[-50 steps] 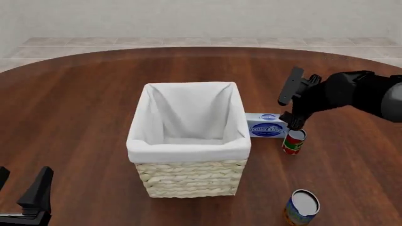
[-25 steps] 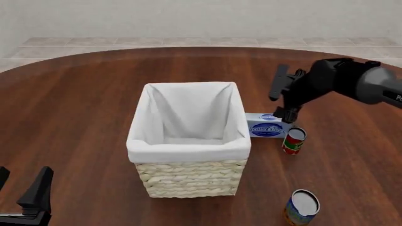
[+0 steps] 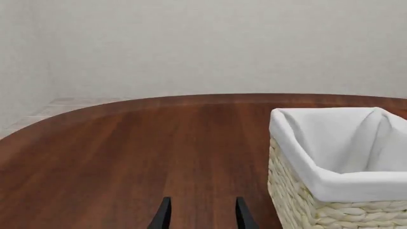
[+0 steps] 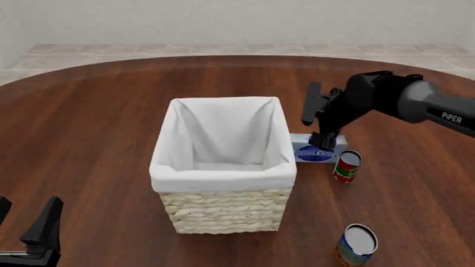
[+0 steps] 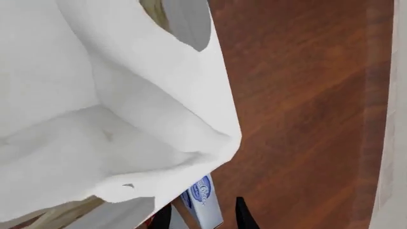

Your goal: Pick up the cream cheese box, and put it in the basket.

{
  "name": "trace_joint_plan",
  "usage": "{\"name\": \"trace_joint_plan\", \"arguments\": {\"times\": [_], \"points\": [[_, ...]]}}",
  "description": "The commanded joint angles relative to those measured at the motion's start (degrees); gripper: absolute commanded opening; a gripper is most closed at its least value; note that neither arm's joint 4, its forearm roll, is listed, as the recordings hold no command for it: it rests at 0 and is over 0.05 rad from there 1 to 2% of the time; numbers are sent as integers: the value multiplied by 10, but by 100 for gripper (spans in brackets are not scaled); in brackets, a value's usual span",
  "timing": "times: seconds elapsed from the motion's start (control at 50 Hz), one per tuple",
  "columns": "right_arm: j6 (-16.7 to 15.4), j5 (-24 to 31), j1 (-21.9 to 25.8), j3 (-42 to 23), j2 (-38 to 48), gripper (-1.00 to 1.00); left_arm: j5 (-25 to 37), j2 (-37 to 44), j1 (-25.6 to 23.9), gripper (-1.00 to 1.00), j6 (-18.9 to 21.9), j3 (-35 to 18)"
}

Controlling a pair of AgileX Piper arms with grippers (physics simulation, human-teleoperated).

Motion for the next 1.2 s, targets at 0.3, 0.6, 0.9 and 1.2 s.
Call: {"name": "trace_joint_plan", "arguments": {"times": [0.3,0.6,0.9,1.2], "points": [[-31,1,-1,-34,50,100,0,0,0,100,0,0],[-31,10,0,-47,74,100,0,0,0,100,0,0],[-48,23,-5,-75,106,100,0,0,0,100,0,0],[-131,-16,-36,-13,93,100,0,0,0,100,0,0]]}}
